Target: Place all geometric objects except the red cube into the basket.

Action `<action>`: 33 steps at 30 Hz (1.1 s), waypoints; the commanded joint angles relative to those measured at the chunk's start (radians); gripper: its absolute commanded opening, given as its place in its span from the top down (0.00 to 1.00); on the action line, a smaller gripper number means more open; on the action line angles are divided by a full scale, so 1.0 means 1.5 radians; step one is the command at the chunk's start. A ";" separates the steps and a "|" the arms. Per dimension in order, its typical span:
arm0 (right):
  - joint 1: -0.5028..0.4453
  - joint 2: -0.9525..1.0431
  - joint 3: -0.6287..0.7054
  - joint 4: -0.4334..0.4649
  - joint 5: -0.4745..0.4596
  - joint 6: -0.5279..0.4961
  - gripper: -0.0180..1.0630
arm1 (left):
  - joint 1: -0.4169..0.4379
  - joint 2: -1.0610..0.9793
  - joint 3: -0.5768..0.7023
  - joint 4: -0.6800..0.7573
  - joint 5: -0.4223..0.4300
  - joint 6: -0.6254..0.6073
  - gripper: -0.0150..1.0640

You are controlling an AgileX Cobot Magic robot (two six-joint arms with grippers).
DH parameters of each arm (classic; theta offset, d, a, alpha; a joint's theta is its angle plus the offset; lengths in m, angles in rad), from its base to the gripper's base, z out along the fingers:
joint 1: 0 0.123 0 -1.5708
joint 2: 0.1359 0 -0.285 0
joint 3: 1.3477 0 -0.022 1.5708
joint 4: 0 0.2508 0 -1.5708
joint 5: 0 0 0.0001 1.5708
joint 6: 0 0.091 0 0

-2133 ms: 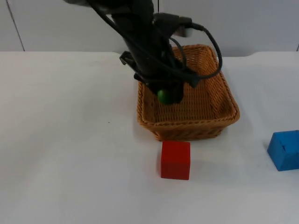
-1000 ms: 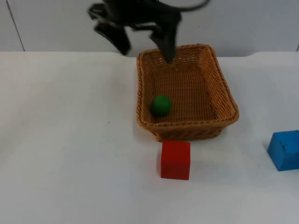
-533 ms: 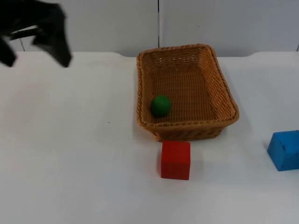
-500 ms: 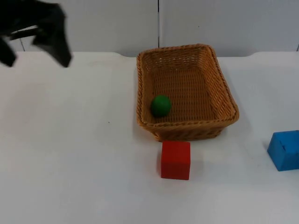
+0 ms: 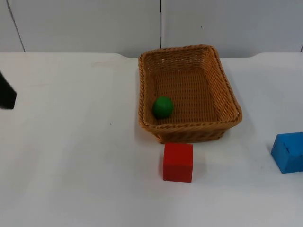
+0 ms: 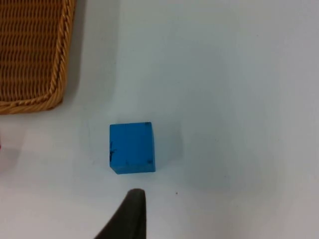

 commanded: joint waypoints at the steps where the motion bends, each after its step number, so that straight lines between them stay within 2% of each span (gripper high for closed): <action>1: -0.004 0.001 -0.003 0.001 -0.007 0.001 0.01 | 0.003 -0.021 0.014 -0.005 -0.004 -0.009 0.01; 16: -0.004 0.001 -0.003 0.007 -0.002 0.001 0.01 | 0.003 -0.046 0.040 0.016 0.004 -0.009 0.01; 19: 0.003 0.008 -0.003 0.041 0.012 -0.054 0.01 | 0.003 -0.046 0.040 0.016 0.006 -0.009 0.01; 22: 0.020 0.032 -0.003 0.049 0.018 -0.064 0.01 | 0.003 -0.046 0.040 0.017 0.005 -0.009 0.01; 27: 0.078 0.141 -0.031 0.049 0.038 -0.058 0.01 | 0.003 -0.046 0.040 0.016 0.005 -0.009 0.01; 28: 0.102 0.197 -0.058 0.047 0.042 -0.050 0.01 | 0.003 -0.046 0.040 0.016 0.005 -0.009 0.01; 33: 0.140 0.324 -0.121 0.043 0.004 -0.034 0.01 | 0.003 -0.046 0.040 0.010 0.005 -0.009 0.01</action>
